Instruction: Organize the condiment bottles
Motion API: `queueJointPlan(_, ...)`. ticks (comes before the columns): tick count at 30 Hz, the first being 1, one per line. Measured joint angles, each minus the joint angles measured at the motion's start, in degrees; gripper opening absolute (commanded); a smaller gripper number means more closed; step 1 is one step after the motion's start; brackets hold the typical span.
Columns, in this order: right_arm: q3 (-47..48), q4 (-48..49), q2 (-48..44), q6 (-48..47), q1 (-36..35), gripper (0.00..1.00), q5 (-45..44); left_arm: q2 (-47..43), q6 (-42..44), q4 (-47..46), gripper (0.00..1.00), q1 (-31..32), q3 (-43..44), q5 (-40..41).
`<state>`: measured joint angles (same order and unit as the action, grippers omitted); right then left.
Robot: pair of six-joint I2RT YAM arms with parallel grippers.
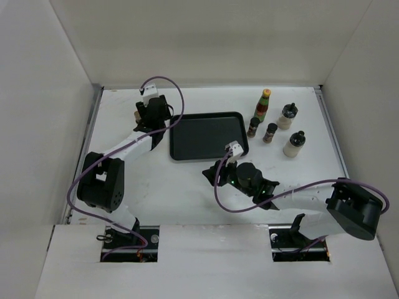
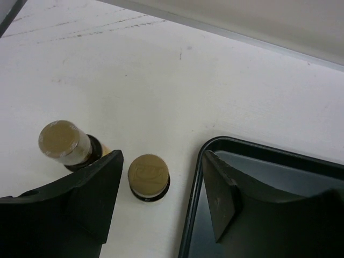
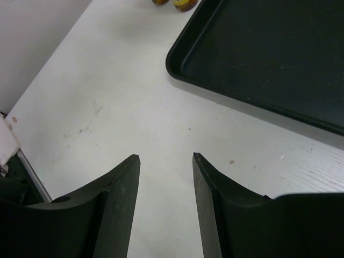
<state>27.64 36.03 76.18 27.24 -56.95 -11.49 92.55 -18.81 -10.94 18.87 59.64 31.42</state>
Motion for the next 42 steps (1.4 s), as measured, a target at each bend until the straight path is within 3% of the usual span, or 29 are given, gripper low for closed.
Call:
queueJointPlan(8,0.0,0.3,0.8,0.0,1.7,0.51,1.0,3.7,0.8,-0.3,0.50,-0.1,2.3,0.6)
queueJointPlan(12,0.0,0.4,0.9,0.3,2.3,0.51,1.0,3.7,1.0,-0.4,0.32,-0.1,2.3,1.6)
queueJointPlan(17,0.0,0.4,0.9,0.9,3.2,0.53,1.3,3.7,1.1,-0.4,0.19,-0.2,2.3,2.0)
queueJointPlan(23,-0.5,0.5,0.8,1.5,4.5,0.55,1.4,2.9,1.1,-0.6,0.17,-0.2,1.6,2.8)
queueJointPlan(33,-0.6,1.0,0.8,2.2,4.8,0.60,1.5,-6.9,1.9,-0.5,0.17,4.2,1.0,4.2)
queueJointPlan(42,-1.9,1.8,0.3,2.5,5.7,0.61,1.8,3.8,1.9,-2.4,0.17,7.3,8.0,2.3)
